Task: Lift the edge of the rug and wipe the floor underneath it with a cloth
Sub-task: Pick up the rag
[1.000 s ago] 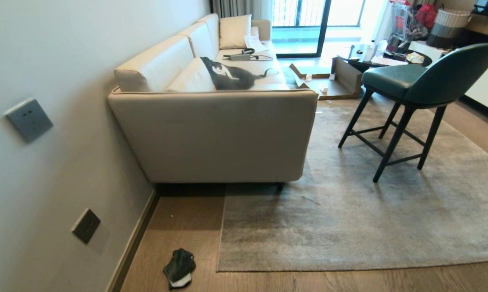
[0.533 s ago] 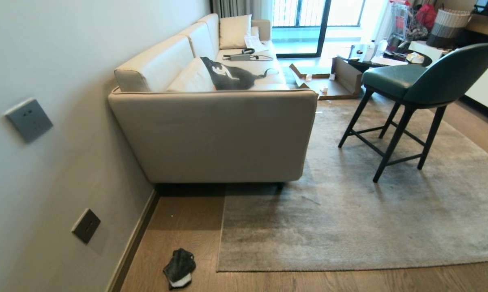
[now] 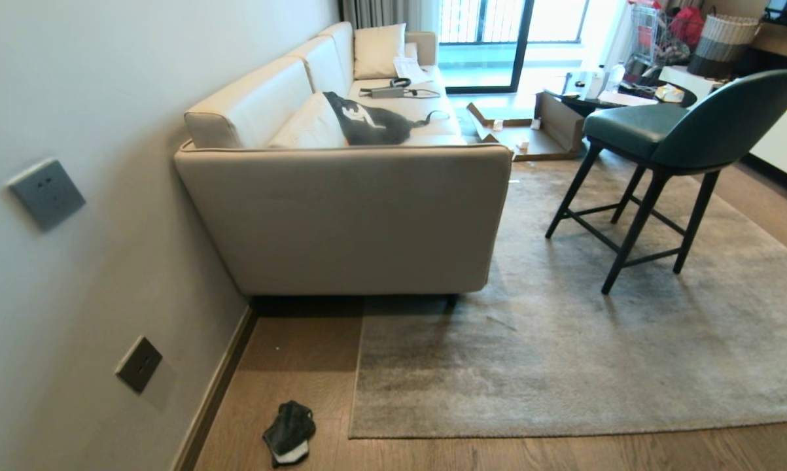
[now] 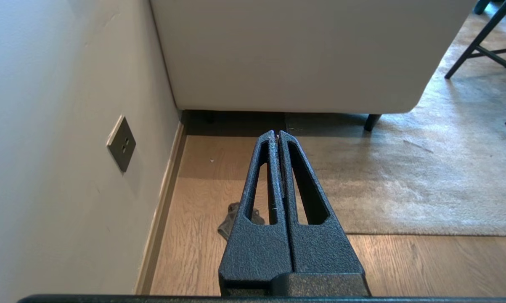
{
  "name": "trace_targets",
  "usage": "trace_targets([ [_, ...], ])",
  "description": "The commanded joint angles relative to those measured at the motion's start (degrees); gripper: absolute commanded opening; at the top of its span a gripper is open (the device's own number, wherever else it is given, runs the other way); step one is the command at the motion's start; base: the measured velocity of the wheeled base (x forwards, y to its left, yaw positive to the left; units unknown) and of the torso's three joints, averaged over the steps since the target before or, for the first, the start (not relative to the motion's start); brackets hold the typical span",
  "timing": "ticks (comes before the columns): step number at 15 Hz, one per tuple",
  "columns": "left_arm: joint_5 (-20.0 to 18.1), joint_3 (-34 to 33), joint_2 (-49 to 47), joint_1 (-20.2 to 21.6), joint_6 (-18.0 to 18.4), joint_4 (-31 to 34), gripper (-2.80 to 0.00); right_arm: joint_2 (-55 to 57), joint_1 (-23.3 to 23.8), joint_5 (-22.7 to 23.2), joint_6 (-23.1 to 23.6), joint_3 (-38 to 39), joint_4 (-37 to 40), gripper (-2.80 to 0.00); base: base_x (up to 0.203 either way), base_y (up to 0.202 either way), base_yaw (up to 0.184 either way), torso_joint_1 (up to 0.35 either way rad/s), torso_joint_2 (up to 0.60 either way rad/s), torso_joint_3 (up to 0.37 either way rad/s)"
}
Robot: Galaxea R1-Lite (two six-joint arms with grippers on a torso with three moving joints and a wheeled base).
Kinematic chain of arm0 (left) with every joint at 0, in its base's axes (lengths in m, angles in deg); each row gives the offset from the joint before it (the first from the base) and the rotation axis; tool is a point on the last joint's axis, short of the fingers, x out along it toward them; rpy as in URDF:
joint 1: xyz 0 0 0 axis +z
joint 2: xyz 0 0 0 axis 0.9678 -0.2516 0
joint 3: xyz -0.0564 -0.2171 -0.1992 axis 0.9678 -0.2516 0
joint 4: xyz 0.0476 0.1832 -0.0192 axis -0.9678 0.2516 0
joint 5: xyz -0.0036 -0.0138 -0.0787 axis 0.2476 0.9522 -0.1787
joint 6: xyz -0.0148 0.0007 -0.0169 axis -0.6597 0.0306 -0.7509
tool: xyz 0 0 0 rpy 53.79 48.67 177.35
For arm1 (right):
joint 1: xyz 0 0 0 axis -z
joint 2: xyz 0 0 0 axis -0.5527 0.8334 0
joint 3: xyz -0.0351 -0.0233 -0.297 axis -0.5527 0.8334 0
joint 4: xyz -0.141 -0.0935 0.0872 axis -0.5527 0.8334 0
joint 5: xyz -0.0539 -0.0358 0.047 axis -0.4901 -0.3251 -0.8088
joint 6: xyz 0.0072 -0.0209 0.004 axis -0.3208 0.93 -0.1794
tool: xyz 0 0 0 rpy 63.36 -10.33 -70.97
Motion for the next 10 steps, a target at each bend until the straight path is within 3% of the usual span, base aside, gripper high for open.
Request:
trace_targets([
  [1, 0.00, 0.08, 0.00, 0.01, -0.03, -0.02, -2.80, 0.06, -0.02, 0.04, -0.03, 0.01, -0.02, -2.80, 0.000, 0.000, 0.000, 0.000, 0.00, 0.000],
  [10, 0.00, 0.08, 0.00, 0.01, -0.03, -0.02, -2.80, 0.06, -0.02, 0.04, -0.03, 0.01, -0.02, -2.80, 0.000, 0.000, 0.000, 0.000, 0.00, 0.000],
])
